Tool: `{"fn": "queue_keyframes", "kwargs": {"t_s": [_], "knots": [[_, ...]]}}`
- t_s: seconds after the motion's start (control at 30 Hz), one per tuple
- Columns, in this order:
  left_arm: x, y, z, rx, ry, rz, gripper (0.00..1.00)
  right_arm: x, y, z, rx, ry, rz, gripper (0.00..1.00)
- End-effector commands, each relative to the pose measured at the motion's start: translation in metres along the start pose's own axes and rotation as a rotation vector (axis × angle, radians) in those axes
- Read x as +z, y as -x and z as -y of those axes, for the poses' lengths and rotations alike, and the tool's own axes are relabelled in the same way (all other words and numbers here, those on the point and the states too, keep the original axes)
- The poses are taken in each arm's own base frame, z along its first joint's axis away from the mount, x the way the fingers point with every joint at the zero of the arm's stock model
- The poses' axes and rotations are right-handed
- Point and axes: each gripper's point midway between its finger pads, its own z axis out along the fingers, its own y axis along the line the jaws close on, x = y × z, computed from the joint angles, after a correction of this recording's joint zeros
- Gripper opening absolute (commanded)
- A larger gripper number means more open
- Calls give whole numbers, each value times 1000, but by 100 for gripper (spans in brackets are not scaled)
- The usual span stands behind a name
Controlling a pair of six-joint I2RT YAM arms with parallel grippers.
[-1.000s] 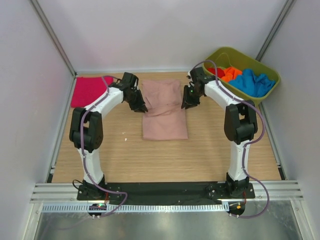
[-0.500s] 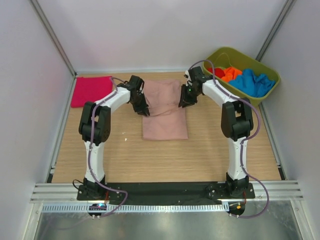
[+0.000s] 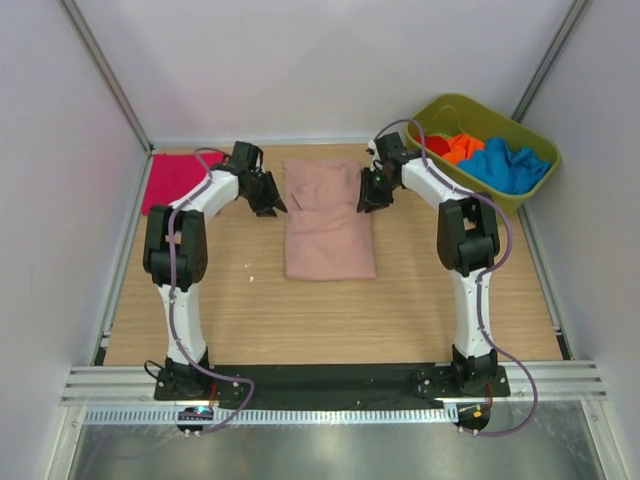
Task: Fold and stack the t-shirts
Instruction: Fold the tshirt
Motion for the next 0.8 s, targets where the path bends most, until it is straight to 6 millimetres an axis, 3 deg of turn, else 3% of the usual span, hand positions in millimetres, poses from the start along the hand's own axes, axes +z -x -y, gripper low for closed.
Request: {"fn": "queue_keyframes", "kwargs": {"t_s": [0.0, 0.2, 0.57, 0.77], "knots": [[-24, -11, 26, 83, -138, 11, 38, -32, 12, -6, -31, 21, 68, 35], [-13, -29, 19, 87, -162, -39, 42, -48, 5, -10, -36, 47, 71, 36], [24, -12, 14, 91, -128, -46, 40, -39, -12, -6, -12, 59, 46, 36], [36, -3, -7, 80, -10, -14, 8, -37, -24, -1, 2, 47, 37, 36]]}}
